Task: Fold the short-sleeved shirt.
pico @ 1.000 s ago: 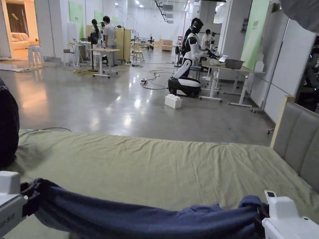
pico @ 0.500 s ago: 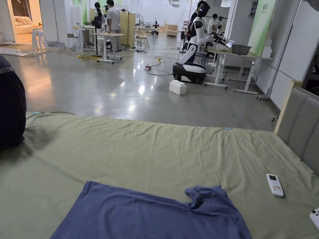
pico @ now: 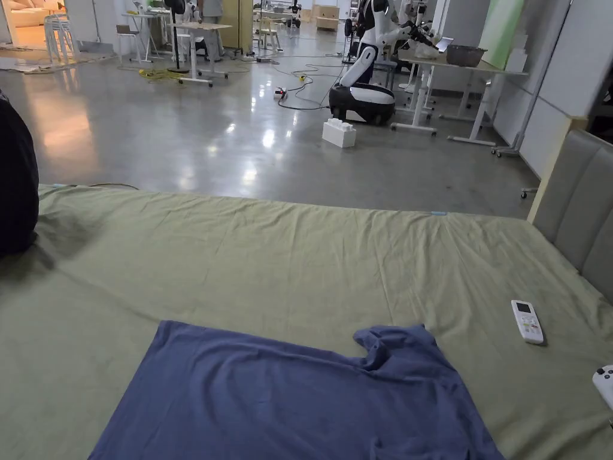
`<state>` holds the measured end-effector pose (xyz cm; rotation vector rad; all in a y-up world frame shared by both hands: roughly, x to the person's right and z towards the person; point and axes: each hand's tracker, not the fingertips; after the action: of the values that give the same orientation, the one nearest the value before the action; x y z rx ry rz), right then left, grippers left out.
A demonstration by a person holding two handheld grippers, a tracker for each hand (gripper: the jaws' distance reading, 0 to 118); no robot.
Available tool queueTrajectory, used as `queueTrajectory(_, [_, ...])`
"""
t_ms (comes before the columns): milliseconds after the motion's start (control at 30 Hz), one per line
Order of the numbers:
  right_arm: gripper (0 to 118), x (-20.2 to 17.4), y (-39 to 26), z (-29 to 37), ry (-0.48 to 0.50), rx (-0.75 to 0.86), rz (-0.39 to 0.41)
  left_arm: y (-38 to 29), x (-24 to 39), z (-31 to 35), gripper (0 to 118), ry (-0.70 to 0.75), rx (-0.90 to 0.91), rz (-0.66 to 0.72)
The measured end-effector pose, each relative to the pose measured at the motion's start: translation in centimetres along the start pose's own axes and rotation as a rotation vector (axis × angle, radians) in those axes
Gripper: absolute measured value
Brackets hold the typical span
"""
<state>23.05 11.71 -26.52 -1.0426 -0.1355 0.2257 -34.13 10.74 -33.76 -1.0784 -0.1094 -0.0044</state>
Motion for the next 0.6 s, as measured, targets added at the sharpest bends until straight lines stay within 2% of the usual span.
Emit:
queueTrajectory(67, [21,0.0,0.3,0.7,-0.035,0.009,-0.012,0.5,-0.2,0.4,7,-0.006,-0.007,0.014])
queueTrajectory(133, [68,0.3,0.9,1.9,-0.059,0.027,-0.025,0.8,0.0,1.3,20,0.001,0.008,0.006])
queueTrajectory(167, [81,0.5,1.4,2.7,-0.059,0.06,-0.051,1.2,0.3,1.8,36,0.026,0.05,-0.02])
queueTrajectory(200, [83,0.6,2.0,3.8,-0.059,0.104,-0.071,1.7,0.7,2.4,55,0.041,0.093,-0.043])
queueTrajectory(233, [83,0.6,2.6,4.7,-0.06,0.148,-0.081,2.0,1.3,3.0,63,0.039,0.133,-0.058])
queueTrajectory(400, [90,-0.3,6.4,8.7,-0.039,0.45,-0.191,5.2,4.4,5.6,65,0.017,0.365,-0.066])
queueTrajectory(600, [89,-3.6,9.8,11.6,-0.062,0.771,-0.224,7.3,8.9,8.9,64,0.061,0.701,-0.02])
